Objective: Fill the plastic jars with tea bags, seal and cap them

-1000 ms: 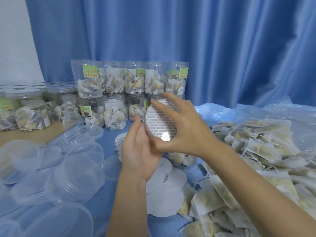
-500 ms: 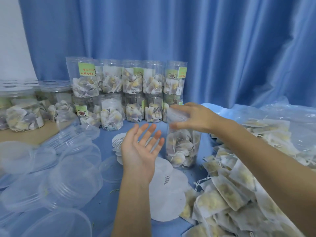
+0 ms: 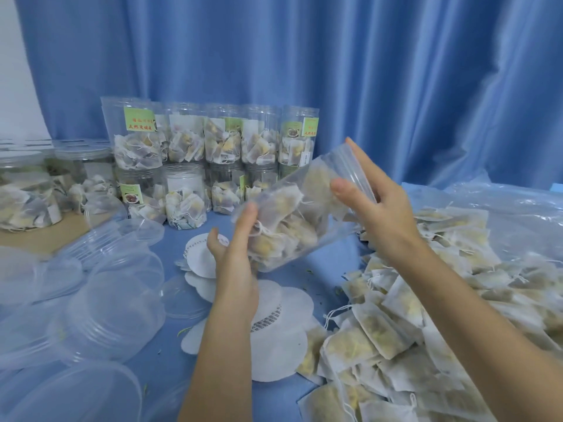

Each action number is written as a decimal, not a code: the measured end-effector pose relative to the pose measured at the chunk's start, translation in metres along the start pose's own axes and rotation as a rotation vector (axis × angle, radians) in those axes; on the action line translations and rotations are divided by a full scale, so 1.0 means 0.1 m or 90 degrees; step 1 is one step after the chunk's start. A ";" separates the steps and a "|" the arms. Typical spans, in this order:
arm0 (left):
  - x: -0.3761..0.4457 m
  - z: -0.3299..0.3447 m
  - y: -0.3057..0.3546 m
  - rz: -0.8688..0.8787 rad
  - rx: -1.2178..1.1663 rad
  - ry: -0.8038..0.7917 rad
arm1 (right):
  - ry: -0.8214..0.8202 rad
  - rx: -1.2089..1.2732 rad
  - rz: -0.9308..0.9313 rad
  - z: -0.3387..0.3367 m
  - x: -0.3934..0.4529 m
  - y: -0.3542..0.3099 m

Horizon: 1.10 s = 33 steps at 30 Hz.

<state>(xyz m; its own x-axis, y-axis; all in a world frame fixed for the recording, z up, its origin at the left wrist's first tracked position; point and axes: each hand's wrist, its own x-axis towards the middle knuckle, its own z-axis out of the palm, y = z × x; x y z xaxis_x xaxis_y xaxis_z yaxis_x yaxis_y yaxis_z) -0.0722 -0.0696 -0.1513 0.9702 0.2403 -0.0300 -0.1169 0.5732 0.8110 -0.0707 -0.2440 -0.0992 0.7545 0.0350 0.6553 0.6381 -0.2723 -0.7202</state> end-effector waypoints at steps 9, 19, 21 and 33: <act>0.02 -0.19 0.09 0.057 -0.054 -0.043 | -0.215 0.057 0.142 -0.03 -0.03 0.01; 0.02 -0.28 0.11 0.009 0.031 -0.042 | -0.317 0.043 0.076 -0.17 -0.11 0.07; 0.02 -0.27 0.10 0.042 0.001 -0.043 | -0.216 0.009 0.151 -0.12 -0.11 0.06; 0.02 -0.21 0.05 0.117 -0.038 0.015 | -0.134 -0.086 0.052 0.11 -0.18 0.02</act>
<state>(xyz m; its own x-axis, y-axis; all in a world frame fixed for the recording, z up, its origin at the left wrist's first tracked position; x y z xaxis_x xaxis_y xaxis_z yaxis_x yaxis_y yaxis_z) -0.0757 -0.0498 -0.1600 0.9265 0.3626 0.1008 -0.3042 0.5639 0.7678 -0.0817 -0.2344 -0.1147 0.8271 0.2031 0.5240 0.5580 -0.4085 -0.7224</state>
